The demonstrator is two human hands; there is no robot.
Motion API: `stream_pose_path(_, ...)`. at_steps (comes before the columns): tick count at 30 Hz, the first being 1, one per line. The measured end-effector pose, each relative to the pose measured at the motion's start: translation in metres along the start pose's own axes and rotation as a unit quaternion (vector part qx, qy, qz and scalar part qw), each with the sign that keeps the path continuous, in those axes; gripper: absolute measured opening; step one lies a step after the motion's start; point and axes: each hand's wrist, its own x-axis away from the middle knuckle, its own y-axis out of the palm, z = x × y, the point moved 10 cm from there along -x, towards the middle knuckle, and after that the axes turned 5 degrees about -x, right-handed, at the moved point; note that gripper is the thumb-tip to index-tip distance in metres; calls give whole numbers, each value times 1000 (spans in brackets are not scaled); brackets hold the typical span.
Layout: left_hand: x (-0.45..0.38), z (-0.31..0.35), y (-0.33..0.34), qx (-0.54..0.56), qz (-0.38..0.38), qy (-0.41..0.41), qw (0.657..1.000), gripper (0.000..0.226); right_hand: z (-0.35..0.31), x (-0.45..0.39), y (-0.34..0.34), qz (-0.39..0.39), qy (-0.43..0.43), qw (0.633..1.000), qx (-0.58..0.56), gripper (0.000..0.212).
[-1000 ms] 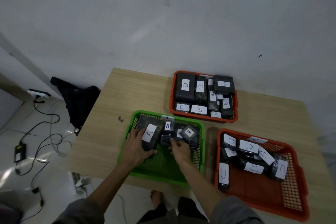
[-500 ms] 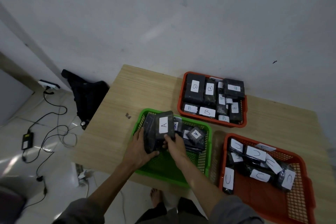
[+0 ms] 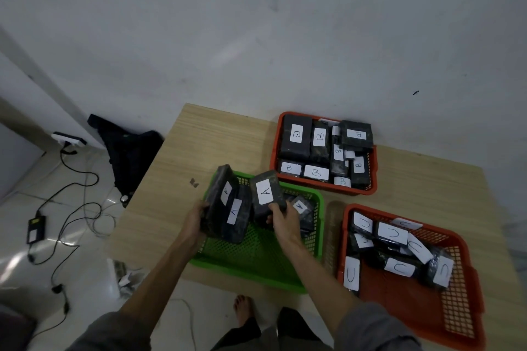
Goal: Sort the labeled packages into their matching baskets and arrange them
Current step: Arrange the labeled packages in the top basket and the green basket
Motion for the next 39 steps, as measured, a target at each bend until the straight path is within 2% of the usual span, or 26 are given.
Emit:
stream_pose_path(3, 5, 0, 0, 51, -31, -10, 998, 31, 1, 2, 1, -2, -6, 1000, -1, 13)
stream_pose_path(7, 9, 2, 4, 53, -56, -4, 997, 34, 4, 3, 2, -7, -7, 1000, -3, 15)
stream_pose_path(9, 11, 9, 10, -6, -80, 26, 996, 35, 5, 3, 2, -12, -6, 1000, -2, 17)
stream_pose_path(10, 10, 12, 9, -79, -74, 42, 993, 45, 5, 4, 2, -14, -4, 1000, -2, 17)
stream_pose_path(11, 10, 15, 5, -176, -51, 61, 981, 55, 6, 4, 2, -17, -3, 1000, -5, 16)
stream_pose_path(13, 14, 27, 0, -376, 12, 114, 919, 61, 5, 7, 3, -23, 0, 1000, -13, 15)
stream_pose_path(14, 17, 31, 3, -435, 27, 139, 889, 61, 4, 8, 5, -26, 2, 1000, -15, 15)
stream_pose_path(15, 19, 34, 7, -465, 30, 160, 870, 61, 4, 9, 6, -27, 5, 999, -17, 15)
stream_pose_path(17, 21, 35, 14, -489, 23, 186, 852, 59, 4, 10, 8, -31, 13, 999, -18, 14)
stream_pose_path(20, 21, 36, 17, -469, 8, 192, 862, 43, 8, 13, 18, -58, 42, 997, -18, 19)
stream_pose_path(21, 21, 39, 19, -483, 6, 210, 850, 34, 12, 14, 22, -71, 61, 995, -16, 18)
stream_pose_path(22, 21, 40, 20, -514, 14, 228, 827, 29, 18, 16, 27, -86, 84, 993, -14, 15)
stream_pose_path(25, 20, 38, 18, -600, 59, 250, 758, 33, 36, 21, 40, -132, 148, 980, -7, 13)
stream_pose_path(26, 21, 38, 17, -607, 76, 255, 749, 34, 42, 22, 44, -145, 160, 977, 4, 15)
stream_pose_path(28, 24, 41, 14, -583, 102, 256, 764, 34, 51, 24, 53, -161, 169, 972, 33, 18)
stream_pose_path(31, 25, 45, 21, -561, 77, 269, 779, 39, 53, 23, 68, -179, 143, 967, 107, 25)
stream_pose_path(36, 18, 36, 39, -603, 32, 269, 751, 59, 37, 25, 91, -263, 50, 933, 241, 30)
stream_pose_path(39, 9, 22, 44, -652, 20, 236, 720, 85, 32, 17, 82, -280, 4, 877, 391, 22)
